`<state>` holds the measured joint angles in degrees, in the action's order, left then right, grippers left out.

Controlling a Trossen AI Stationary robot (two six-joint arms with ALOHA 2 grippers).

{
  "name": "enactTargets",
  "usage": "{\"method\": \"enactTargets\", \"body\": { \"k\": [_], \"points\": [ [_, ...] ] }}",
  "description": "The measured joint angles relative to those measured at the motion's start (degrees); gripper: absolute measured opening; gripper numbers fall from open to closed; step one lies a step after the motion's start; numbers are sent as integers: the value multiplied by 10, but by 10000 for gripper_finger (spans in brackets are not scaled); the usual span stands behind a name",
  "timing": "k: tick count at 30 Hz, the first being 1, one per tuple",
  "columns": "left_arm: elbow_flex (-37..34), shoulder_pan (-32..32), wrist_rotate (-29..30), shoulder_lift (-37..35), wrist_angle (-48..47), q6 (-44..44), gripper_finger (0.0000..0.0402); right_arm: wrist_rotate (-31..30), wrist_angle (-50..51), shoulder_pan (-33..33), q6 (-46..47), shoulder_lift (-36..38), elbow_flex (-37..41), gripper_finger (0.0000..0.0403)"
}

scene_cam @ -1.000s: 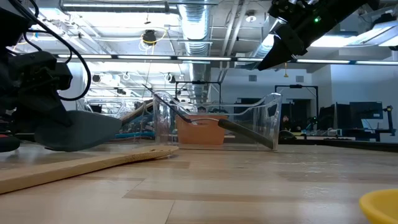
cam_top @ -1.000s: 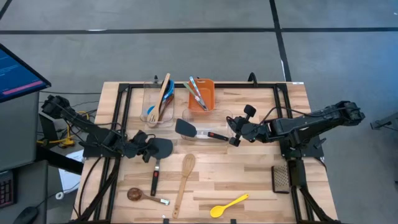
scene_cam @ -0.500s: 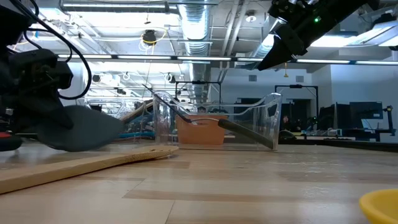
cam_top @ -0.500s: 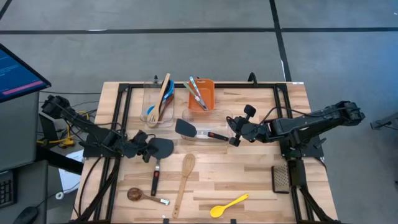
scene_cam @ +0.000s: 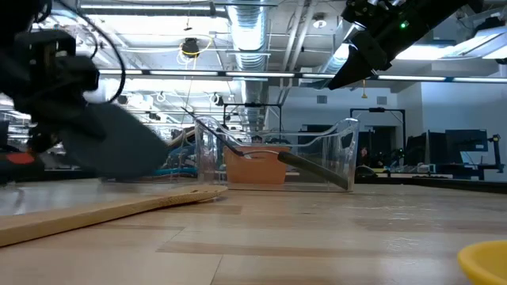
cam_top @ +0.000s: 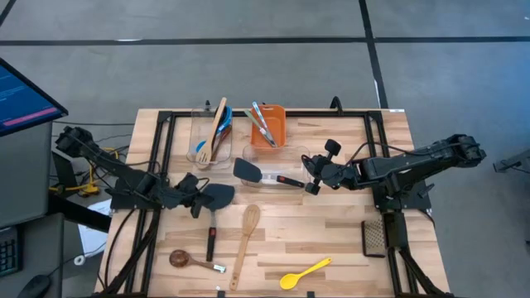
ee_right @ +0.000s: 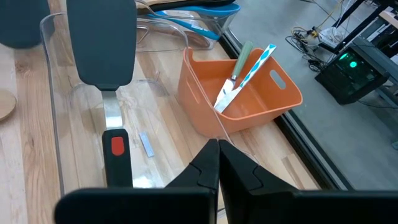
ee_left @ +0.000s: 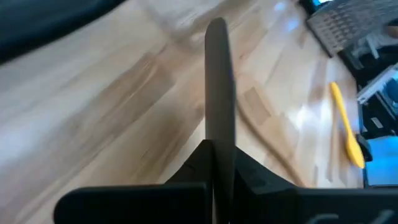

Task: Pick & Place Kitchen Items
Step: Put the black turner spatula into the bottom transparent bin

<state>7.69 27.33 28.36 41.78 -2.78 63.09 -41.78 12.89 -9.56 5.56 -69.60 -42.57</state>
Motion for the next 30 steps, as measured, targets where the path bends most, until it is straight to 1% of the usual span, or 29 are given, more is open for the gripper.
{"method": "enactTargets", "body": {
  "k": [8, 10, 12, 15, 18, 22, 25, 30],
  "points": [
    [73, 0, 65, 0, 0, -153, 1, 0, 0, 0, 0, 0, 0, 0],
    [96, 0, 74, -1, -9, -192, 0, 0, 0, 0, 0, 0, 0, 0],
    [122, 0, 82, -2, -36, -222, 0, 0, 0, 0, 0, 0, 0, 0],
    [163, 0, 93, -2, -106, -242, 0, 0, 0, 0, 0, 0, 0, 0],
    [198, 0, 128, -2, -153, -257, 0, 0, 0, 0, 0, 0, 0, 0],
    [227, 0, 202, -2, -147, -336, 0, 0, 0, 0, 1, 0, 0, 0],
    [229, 0, 258, -2, -124, -374, 0, 0, -1, 0, 12, 0, 0, 0],
    [229, 0, 305, 0, -90, -393, 0, 0, -24, 0, 16, 0, 0, 0]
  ]
}}
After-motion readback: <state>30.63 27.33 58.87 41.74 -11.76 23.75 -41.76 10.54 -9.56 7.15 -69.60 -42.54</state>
